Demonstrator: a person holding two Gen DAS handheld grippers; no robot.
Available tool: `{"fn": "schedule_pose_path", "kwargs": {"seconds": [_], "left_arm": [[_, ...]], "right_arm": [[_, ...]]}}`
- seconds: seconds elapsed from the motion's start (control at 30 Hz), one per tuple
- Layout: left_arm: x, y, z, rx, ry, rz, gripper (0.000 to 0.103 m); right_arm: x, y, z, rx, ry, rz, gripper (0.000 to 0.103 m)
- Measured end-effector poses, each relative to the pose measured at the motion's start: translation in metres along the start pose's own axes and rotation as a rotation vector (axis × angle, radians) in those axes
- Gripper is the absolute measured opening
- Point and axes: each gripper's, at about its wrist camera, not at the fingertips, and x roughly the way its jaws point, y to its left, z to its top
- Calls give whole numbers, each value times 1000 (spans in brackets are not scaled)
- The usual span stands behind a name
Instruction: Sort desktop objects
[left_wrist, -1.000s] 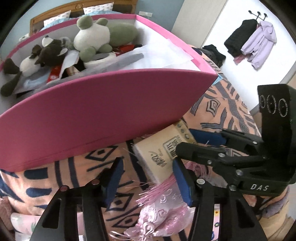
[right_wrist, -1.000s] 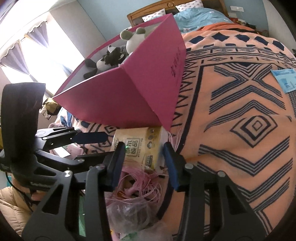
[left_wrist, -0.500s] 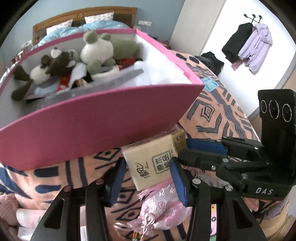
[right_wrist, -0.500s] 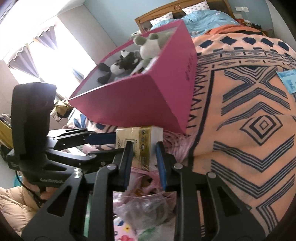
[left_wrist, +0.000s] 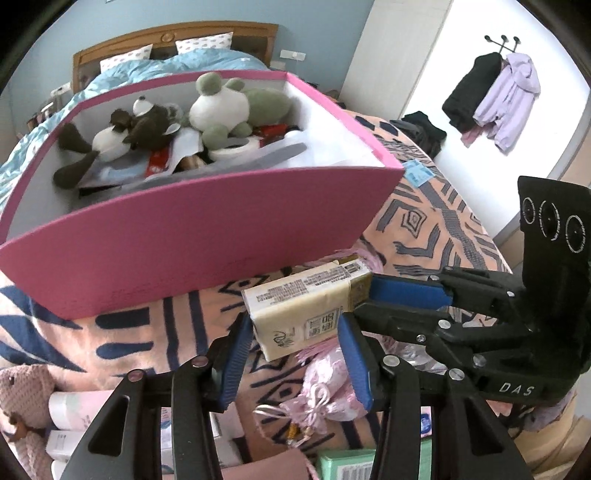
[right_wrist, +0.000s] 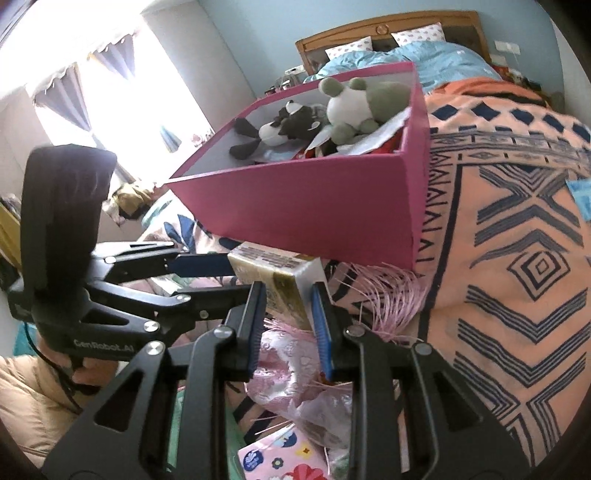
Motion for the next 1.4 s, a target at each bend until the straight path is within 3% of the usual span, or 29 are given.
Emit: {"fn": "schedule_pose_path", "kwargs": {"seconds": [0.27,0.6,1.0,1.13,1.23,1.4], "left_arm": [[-4,8,-1,12,-1,15,48],[-13,1,-6,18,-4,-32,48],[9,4,-11,5,68,-55,48],[13,-3,-13,62,92,-8,48],[5,-1,-13,98,67,54,49],[-2,5,-3,162,40,86,51]], "right_arm": [[10,12,-3,-23,23,9,29],[-5,19,-3,-34,-36,-27,29],[14,6,7,-33,7,-62,29],[21,4,11,-45,29,-70,30],[27,3,13,-47,39,-80,31],[17,-4,9,-13,19,-88,31]]}}
